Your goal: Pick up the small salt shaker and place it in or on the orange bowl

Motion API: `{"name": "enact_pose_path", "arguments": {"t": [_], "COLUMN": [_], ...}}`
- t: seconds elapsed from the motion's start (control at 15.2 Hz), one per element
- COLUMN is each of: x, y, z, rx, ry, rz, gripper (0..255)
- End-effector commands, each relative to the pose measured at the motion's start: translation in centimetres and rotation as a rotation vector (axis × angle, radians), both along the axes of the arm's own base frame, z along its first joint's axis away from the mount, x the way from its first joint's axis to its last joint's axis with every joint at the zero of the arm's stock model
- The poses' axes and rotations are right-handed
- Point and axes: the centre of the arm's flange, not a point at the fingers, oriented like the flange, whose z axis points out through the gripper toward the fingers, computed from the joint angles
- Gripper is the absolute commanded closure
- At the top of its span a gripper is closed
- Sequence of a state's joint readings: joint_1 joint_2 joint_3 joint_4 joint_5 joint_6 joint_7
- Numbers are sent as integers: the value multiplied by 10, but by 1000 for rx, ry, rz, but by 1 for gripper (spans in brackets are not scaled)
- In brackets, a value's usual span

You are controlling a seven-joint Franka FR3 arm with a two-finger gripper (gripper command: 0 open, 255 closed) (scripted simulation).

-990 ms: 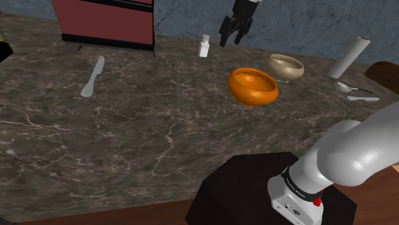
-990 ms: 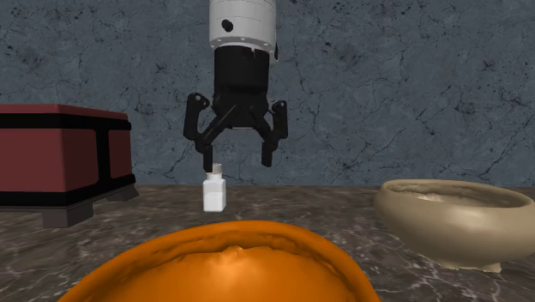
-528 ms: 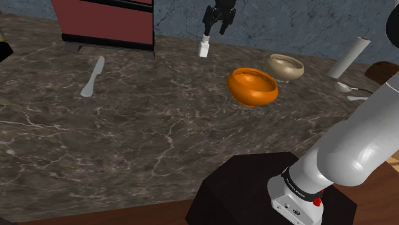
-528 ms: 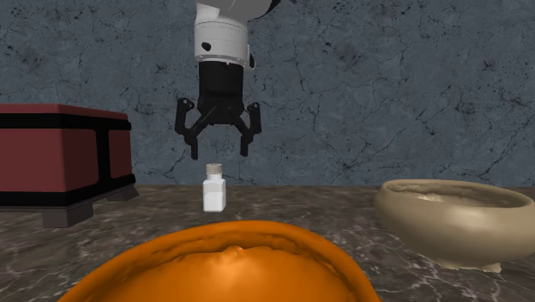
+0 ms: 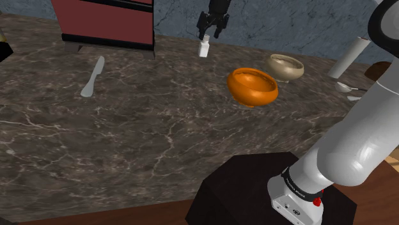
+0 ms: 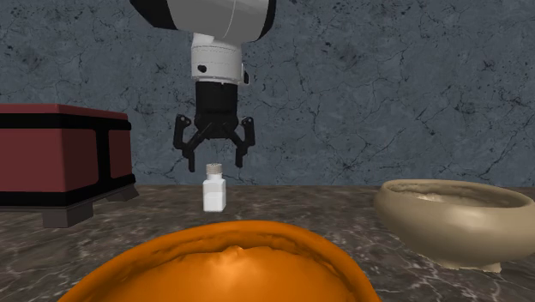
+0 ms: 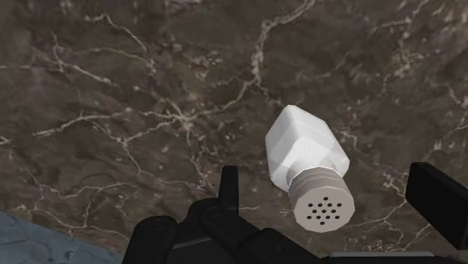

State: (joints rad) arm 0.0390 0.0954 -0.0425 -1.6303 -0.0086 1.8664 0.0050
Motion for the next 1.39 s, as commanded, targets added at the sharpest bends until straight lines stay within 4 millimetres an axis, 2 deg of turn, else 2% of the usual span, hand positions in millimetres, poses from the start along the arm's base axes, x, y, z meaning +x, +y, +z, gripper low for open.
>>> {"name": "enact_pose_path", "arguments": {"t": [0.0, 0.46, 0.53, 1.12, 1.32], "x": [0, 0, 0, 0, 0], "y": [1, 1, 1, 1, 1], "z": [-9, -9, -9, -9, 7], "rx": [0, 0, 0, 0, 0], "ry": [0, 0, 0, 0, 0], "rz": [0, 0, 0, 0, 0], "gripper": [0, 0, 255, 255, 255]}}
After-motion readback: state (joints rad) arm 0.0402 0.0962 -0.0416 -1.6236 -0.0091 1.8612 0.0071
